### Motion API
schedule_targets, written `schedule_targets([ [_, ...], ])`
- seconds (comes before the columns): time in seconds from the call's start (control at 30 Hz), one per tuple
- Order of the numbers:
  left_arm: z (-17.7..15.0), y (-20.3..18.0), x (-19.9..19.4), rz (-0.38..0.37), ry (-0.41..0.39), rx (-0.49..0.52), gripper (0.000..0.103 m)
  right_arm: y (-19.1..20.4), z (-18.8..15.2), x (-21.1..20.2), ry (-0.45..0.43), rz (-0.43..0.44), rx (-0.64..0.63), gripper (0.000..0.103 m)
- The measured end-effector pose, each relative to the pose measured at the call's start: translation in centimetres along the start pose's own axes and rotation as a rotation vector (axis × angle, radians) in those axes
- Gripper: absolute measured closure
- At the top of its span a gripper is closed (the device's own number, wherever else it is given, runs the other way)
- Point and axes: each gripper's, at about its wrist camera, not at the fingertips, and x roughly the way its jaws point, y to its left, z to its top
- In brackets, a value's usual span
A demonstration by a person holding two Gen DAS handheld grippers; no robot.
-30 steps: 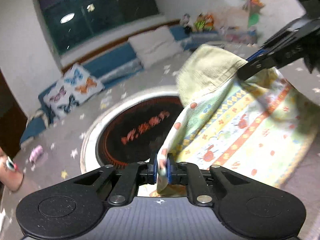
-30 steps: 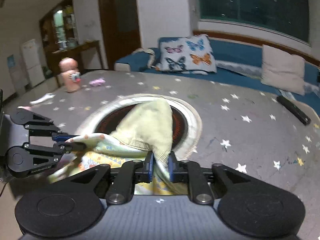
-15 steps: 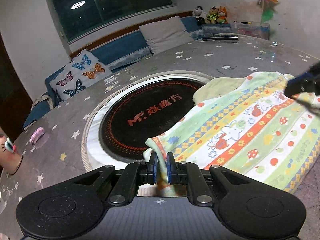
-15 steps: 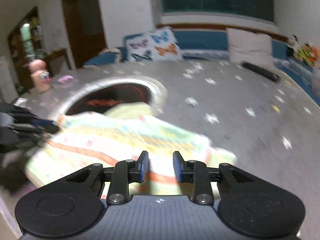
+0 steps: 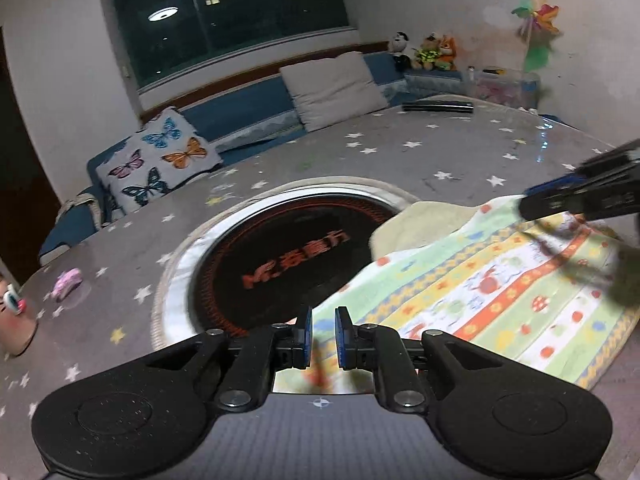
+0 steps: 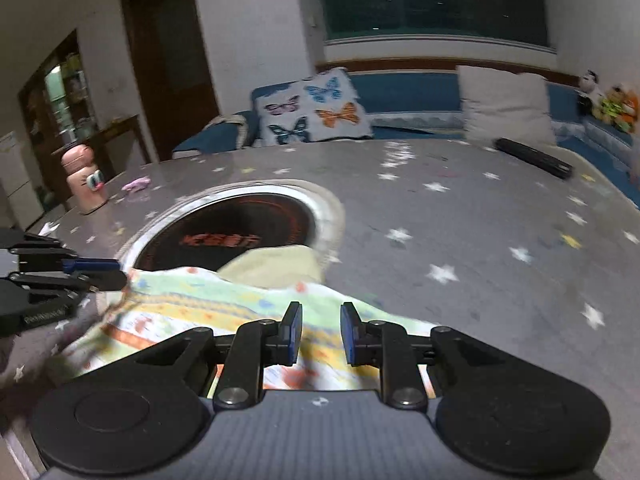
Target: Fold clothes
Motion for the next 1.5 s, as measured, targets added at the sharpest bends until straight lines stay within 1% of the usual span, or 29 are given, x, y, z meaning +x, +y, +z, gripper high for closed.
schedule_targets([
  [0.13, 0.3, -0.5, 1.8, 0.001, 0.026, -0.001, 0.089, 0.6, 0.7, 2.4, 0.023, 0.003, -0.011, 0.083],
  [0.27, -0.2, -0.3, 3.2, 0.014, 0.061, -0.003, 0.089, -0.1, 0.4, 4.2, 0.063, -0.035, 0.009, 0.083],
  [0.3, -0.3, -0.3, 3.3, 0.019, 0.063, -0.001, 0.089, -0.3, 0.4, 4.3, 0.062, -0.035, 0.018, 0.083],
  [0.47, -0.3, -0.2, 2.9, 0.025, 0.053, -0.005, 0.089, -0.9, 0.4, 2.4, 0.023, -0.052, 0.022, 0.083],
  [0.53, -0.1, -0.5, 2.5, 0.018, 0.040, -0.007, 0.089, -1.2, 0.2, 1.7, 0.022, -0.060, 0.018, 0.083],
  [0.63, 0.3, -1.3, 1.8, 0.002, 0.015, -0.002, 0.089, -1.9, -0.5, 1.3, 0.038, -0.084, 0.016, 0.083],
  [0.7, 0.6, -1.8, 1.2, -0.009, 0.000, 0.002, 0.088, -2.9, -1.0, 1.1, 0.046, -0.106, 0.041, 0.083],
  [0.77, 0.8, -2.3, 0.5, -0.025, -0.016, 0.006, 0.088, -3.7, -1.4, 0.7, 0.041, -0.113, 0.073, 0.084],
  [0.87, 1.2, -3.4, -0.2, -0.056, -0.036, 0.023, 0.088, -3.7, -1.5, -0.2, 0.027, -0.129, 0.080, 0.083],
  [1.03, 1.5, -5.3, 0.0, -0.111, -0.043, 0.041, 0.087, -1.6, -1.6, -1.3, 0.010, -0.057, 0.029, 0.083],
  [1.2, 0.8, -6.8, 0.5, -0.153, -0.030, 0.067, 0.087, 1.3, -1.6, -1.1, 0.010, 0.033, -0.036, 0.082],
  [1.37, 0.0, -7.1, -0.2, -0.170, -0.031, 0.086, 0.086, 3.6, -2.4, -0.4, 0.043, 0.081, -0.113, 0.082],
  [1.5, -0.9, -7.1, -1.0, -0.180, -0.037, 0.092, 0.086, 4.8, -3.5, -1.2, 0.055, 0.100, -0.156, 0.082],
])
